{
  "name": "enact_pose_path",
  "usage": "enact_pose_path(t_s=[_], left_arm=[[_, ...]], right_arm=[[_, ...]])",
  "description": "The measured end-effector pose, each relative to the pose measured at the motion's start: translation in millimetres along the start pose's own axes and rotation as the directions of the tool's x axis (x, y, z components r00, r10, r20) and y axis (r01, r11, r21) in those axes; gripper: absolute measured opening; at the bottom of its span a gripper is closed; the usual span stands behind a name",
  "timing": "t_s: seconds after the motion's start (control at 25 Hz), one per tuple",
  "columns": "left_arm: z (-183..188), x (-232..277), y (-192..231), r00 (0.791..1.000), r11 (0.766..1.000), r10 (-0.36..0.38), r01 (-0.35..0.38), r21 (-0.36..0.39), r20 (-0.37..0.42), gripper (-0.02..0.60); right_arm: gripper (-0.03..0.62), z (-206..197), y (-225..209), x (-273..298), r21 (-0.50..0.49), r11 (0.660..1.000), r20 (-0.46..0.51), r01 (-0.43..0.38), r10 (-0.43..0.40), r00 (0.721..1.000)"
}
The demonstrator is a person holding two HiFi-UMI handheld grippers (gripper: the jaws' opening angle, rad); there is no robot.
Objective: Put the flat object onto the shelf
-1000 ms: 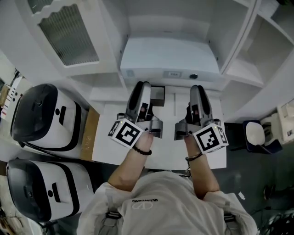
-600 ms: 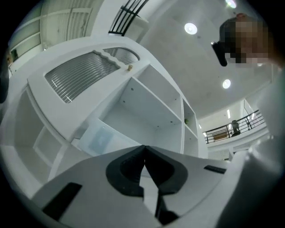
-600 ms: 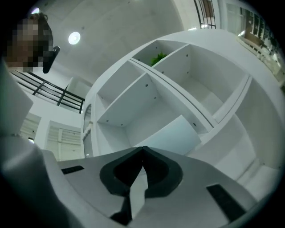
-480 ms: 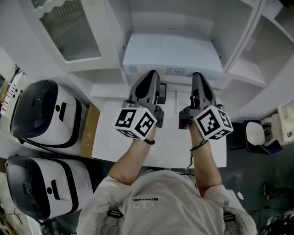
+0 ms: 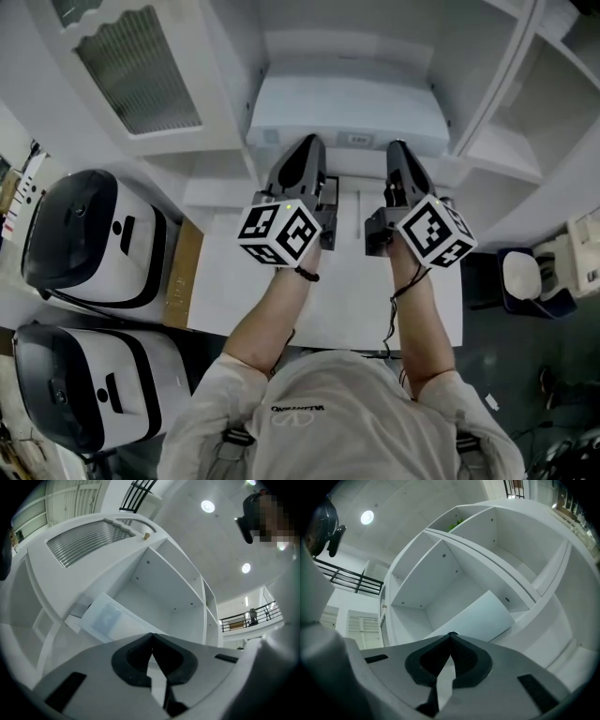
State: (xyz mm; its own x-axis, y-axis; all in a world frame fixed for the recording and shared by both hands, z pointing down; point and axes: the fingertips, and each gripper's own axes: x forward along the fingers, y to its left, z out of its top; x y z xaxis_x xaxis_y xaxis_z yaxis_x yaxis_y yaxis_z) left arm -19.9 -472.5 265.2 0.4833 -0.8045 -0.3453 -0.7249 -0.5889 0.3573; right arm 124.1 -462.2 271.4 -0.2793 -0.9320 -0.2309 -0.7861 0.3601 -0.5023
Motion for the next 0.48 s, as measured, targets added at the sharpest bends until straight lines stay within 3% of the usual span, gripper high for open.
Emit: enact_pose_path(t_s=[0.48], left_arm=[[-2,19,11,0.999,0.999,0.033,-0.032,-0.028,0.008,0.005]], right_arm=[[0.011,0,-7,17,-0.004,1.0,-0.029,-0.006,0.006,1.0]])
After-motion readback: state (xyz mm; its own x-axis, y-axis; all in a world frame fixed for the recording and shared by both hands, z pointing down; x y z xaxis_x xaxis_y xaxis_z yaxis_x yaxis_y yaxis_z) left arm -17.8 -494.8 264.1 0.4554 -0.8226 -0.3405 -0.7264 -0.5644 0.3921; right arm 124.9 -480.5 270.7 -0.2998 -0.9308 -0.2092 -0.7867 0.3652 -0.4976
